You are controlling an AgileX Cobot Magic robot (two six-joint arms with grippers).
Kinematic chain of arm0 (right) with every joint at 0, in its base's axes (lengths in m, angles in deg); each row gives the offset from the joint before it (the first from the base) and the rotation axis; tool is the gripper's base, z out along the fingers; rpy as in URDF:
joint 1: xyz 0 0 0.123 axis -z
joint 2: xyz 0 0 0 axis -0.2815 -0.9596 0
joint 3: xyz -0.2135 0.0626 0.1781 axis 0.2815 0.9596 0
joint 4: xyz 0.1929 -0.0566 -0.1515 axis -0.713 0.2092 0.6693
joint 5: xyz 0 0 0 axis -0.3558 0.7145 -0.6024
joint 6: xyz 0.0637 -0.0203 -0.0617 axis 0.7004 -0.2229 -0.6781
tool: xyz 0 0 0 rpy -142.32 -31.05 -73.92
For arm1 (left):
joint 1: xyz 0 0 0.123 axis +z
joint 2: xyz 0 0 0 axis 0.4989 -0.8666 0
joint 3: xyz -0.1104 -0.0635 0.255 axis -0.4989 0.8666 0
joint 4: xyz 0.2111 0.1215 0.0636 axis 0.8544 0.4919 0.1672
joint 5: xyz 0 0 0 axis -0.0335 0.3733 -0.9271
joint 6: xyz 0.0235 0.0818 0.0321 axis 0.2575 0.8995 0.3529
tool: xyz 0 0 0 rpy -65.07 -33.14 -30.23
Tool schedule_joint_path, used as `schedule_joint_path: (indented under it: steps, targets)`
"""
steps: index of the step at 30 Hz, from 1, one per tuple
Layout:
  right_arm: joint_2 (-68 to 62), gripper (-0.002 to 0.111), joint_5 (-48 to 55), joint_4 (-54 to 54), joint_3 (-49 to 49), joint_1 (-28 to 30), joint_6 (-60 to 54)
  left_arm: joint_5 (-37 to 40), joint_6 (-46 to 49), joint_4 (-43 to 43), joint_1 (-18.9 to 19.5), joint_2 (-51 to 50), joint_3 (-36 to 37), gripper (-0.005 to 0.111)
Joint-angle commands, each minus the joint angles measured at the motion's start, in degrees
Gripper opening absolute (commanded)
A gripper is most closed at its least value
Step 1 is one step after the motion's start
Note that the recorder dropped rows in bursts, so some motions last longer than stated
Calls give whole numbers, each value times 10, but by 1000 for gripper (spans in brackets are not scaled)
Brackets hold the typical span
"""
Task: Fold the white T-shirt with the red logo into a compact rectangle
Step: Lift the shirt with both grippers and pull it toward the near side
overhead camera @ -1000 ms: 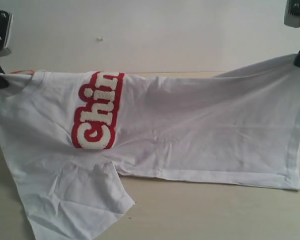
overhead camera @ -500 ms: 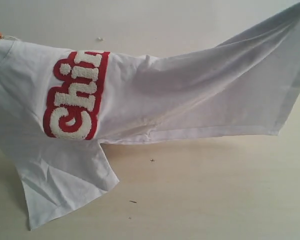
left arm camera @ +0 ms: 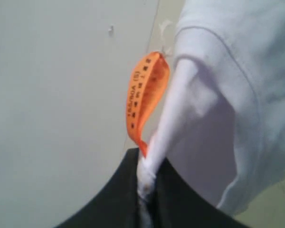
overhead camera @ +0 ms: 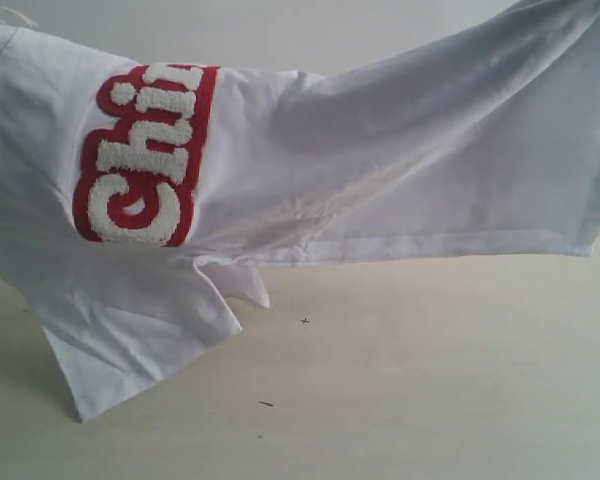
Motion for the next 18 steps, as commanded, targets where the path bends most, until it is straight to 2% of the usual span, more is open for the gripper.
schedule_joint_path:
  steps: [1, 5, 10, 14, 18]
  targets:
    - [2, 0, -2, -25, 3, 3, -4, -11, -5, -15, 0, 6, 0, 0]
    - [-2, 0, -4, -26, 3, 3, 39, -4, -7, -14, 0, 3, 1, 0]
    - [20, 0, 5, -44, 3, 3, 40, 3, -21, -16, 0, 26, 1, 0]
    - [53, 0, 17, -29, 3, -43, 40, 1, -54, -22, 0, 66, 6, 0]
    - [86, 0, 1, -9, 3, -53, 95, -29, -74, -31, 0, 117, 7, 0]
